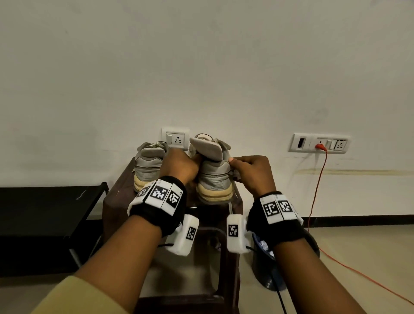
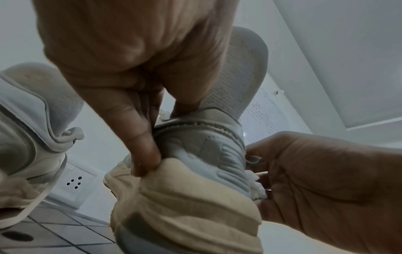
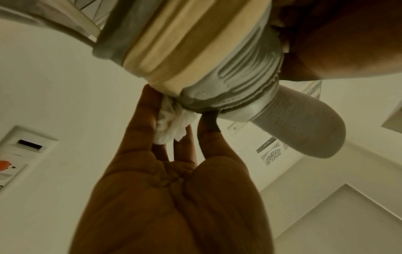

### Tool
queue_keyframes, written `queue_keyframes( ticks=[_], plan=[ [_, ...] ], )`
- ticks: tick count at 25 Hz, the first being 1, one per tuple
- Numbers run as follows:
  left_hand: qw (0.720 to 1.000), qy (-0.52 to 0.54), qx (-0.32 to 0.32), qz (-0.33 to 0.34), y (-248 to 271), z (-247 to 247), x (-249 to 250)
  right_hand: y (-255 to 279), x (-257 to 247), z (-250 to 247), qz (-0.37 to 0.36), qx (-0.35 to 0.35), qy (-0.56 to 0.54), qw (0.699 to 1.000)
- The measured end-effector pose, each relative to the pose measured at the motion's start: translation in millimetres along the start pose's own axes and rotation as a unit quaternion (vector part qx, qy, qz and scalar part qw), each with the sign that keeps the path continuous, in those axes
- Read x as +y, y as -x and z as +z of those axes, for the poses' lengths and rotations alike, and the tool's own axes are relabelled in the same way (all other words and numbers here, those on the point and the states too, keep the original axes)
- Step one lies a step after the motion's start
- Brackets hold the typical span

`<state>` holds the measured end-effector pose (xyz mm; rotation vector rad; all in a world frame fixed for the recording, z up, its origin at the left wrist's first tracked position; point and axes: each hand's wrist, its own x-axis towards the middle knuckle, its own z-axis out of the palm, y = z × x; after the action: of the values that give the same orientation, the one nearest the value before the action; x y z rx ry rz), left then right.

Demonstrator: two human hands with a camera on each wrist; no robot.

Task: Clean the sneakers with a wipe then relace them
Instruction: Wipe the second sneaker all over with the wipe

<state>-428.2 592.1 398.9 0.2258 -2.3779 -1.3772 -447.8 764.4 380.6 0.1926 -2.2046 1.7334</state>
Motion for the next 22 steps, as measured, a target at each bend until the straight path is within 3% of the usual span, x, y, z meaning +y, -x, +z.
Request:
queue_keyframes(
  ticks=[8,11,13,15,17,20,22],
  plan=[
    [0.995,0.071,-0.045,-0.049,-36,29,-20,-36,39,13,0.054,-0.006,0.048,0.997],
    [0.994,0.080,-0.051,-0.049,-32,37,-41,-33,47,14,0.061,-0.011,0.056,0.996],
    [0.994,0.084,-0.053,-0.050,-17,34,-45,-24,52,11,0.067,0.022,0.032,0.997],
    [0.999,-0.001,-0.048,0.001,2,23,-44,-8,55,3,0.050,0.078,0.020,0.996],
    [0.987,-0.138,-0.001,0.083,13,8,-45,14,51,0,0.007,0.129,0.016,0.992],
    [0.940,-0.299,0.041,0.157,10,-14,-55,44,36,9,-0.044,0.134,-0.004,0.990],
    [0.906,-0.393,0.014,0.156,4,-23,-61,59,25,18,-0.082,0.118,-0.018,0.989]
  ],
)
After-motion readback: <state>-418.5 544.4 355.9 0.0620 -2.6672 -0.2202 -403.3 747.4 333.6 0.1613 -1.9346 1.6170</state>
